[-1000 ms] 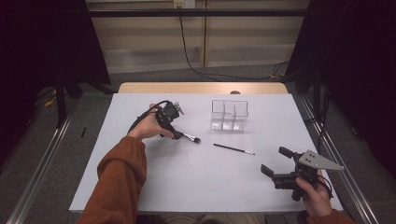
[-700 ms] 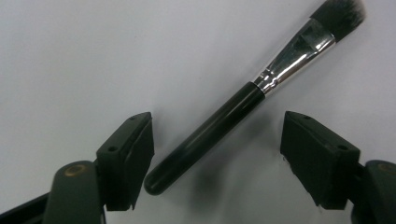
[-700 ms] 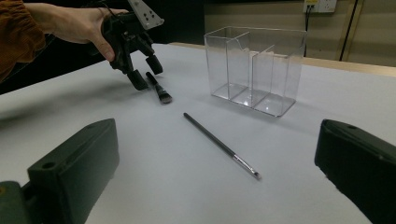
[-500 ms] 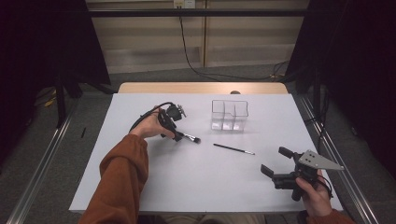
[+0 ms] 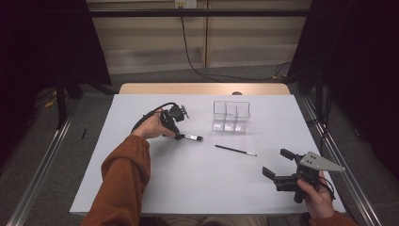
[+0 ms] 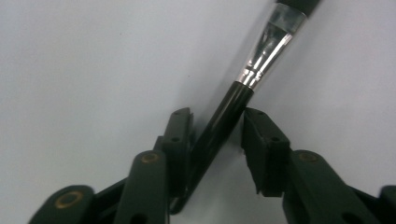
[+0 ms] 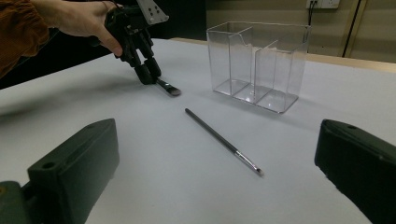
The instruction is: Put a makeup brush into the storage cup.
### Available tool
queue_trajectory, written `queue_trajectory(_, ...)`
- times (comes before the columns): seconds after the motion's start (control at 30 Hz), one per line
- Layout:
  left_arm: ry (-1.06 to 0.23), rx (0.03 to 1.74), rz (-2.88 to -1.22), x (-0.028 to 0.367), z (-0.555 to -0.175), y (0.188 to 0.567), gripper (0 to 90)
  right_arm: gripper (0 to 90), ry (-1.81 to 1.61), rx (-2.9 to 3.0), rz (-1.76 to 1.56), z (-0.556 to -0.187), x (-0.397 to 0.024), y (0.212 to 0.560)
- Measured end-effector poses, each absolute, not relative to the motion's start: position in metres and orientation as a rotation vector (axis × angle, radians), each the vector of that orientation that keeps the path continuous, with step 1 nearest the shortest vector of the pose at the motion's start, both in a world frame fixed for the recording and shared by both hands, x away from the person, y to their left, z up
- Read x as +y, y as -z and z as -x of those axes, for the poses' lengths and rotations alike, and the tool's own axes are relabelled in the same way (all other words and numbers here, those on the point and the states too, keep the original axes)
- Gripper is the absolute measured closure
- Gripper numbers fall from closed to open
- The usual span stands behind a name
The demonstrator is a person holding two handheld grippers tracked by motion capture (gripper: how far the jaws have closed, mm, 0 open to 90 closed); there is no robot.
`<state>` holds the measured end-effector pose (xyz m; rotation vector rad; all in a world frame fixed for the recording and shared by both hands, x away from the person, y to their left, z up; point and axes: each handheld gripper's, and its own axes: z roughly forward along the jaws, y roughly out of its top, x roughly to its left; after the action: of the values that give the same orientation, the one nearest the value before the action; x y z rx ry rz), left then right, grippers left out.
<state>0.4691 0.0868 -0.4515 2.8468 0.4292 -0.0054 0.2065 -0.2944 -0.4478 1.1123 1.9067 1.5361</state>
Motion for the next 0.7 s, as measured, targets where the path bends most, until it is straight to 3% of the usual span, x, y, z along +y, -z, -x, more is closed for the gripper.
queue_trajectory(0.13,0.03,0.416,-2.866,0.0857,-0.4687,0.4501,76.3,0.0,-1.536,1.907,-1.114,-0.2065,-0.2944,0.4478)
queue_trajectory(0.3,0.012,0.426,-2.858,0.0847,-0.466,0.451,79.6,0.0,-1.536,1.907,-1.116,-0.2064,-0.2944,0.4479)
queue_trajectory(0.7,-0.001,0.477,-2.829,0.0874,-0.4638,0.45,79.9,0.0,-1.529,1.913,-1.109,-0.2063,-0.2939,0.4481)
